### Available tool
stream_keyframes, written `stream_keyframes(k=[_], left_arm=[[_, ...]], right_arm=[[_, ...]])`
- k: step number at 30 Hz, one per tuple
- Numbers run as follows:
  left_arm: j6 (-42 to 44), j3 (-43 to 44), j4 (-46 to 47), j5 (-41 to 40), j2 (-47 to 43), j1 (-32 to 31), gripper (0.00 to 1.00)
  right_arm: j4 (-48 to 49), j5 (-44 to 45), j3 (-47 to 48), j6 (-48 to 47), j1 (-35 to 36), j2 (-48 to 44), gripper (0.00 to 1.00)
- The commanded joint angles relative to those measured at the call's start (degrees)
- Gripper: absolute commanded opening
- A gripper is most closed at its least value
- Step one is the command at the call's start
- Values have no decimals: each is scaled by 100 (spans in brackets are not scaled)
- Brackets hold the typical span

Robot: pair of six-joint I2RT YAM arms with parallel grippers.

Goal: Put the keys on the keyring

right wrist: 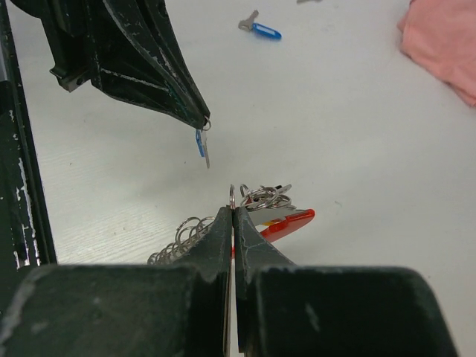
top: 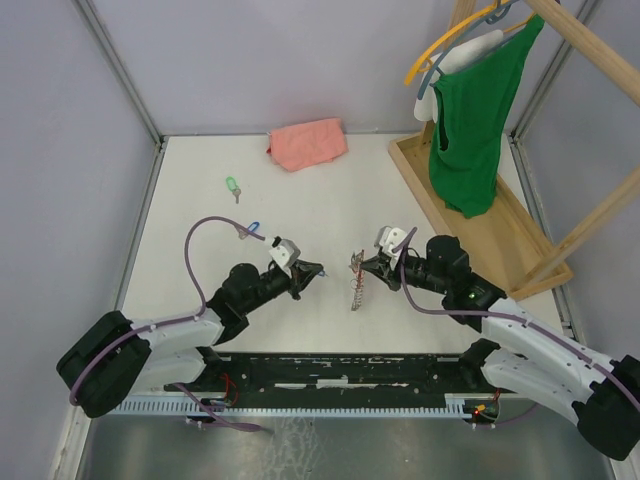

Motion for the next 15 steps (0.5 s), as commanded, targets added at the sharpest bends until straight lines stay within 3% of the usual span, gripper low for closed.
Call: stream_keyframes(k=[1,9,15], left_arm=[[-504,334,-1490,-1296,70,-20,3],[-964,947,-2576,-1754,962,-20,3],[-1047,1268,-2284,-1591,1743,-20,5]], right_arm=[[482,499,17,831,25,99,1],[-282,1235,397,1061,29,794,0],[483,1181,27,765,25,910,1]])
